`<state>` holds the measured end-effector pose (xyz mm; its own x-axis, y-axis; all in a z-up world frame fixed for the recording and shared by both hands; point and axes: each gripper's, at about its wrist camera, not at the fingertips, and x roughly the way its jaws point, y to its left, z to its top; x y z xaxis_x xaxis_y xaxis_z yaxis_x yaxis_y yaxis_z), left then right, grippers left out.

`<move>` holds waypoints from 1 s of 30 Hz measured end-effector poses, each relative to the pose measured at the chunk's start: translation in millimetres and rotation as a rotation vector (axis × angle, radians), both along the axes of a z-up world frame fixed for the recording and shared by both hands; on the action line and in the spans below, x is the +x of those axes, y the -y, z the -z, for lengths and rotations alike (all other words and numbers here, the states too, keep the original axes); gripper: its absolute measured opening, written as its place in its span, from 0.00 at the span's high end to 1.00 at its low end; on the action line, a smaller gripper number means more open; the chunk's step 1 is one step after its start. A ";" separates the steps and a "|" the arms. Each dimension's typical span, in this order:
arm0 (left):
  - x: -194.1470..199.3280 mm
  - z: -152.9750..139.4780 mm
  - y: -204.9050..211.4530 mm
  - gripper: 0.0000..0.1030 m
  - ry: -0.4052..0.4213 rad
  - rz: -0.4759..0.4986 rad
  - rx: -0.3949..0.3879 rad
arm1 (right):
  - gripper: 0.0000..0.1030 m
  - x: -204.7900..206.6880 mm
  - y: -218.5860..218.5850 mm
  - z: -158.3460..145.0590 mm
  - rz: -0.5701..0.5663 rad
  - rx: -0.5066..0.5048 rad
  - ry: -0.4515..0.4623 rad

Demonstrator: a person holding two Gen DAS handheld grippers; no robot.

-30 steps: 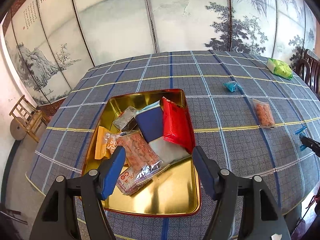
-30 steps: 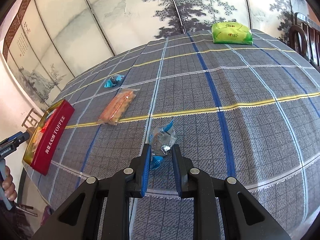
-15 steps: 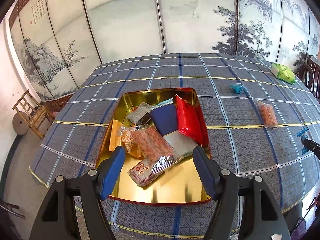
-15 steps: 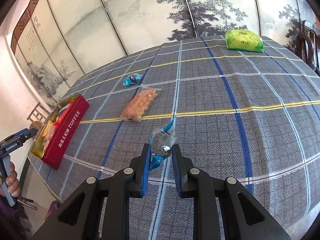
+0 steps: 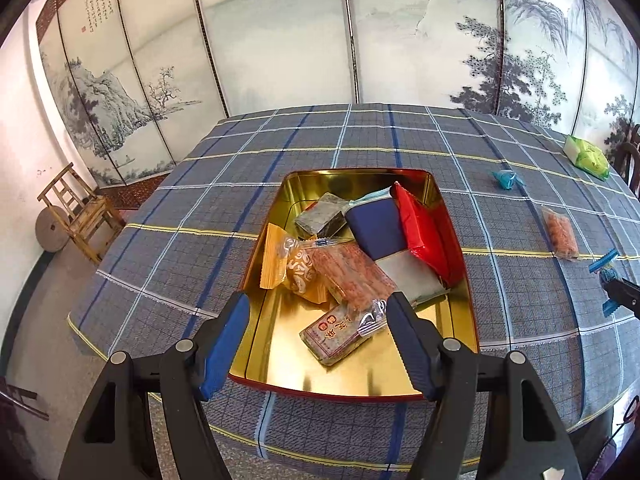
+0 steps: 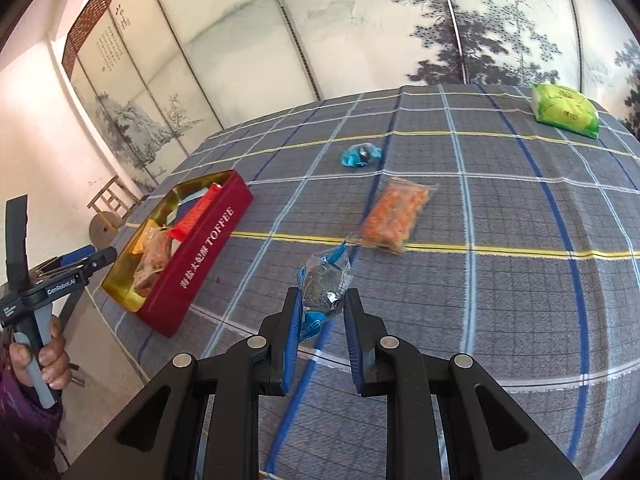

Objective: Organize snacks
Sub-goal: 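Carry the blue-wrapped candy toward the tin with the right gripper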

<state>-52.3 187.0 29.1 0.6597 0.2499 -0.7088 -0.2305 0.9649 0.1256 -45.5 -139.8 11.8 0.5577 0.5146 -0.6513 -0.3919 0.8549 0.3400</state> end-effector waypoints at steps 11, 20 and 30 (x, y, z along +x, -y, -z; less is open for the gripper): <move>-4.5 4.1 -14.5 0.33 0.010 -0.018 0.009 | 0.78 4.1 -78.3 -24.6 -0.169 0.023 0.009; -7.5 10.9 -32.1 0.33 0.008 -0.046 0.002 | 0.78 1.4 -133.1 -29.9 -0.265 0.014 0.000; -10.8 16.3 -49.1 0.33 0.005 -0.078 -0.011 | 0.78 4.7 -173.0 -27.8 -0.335 -0.014 -0.016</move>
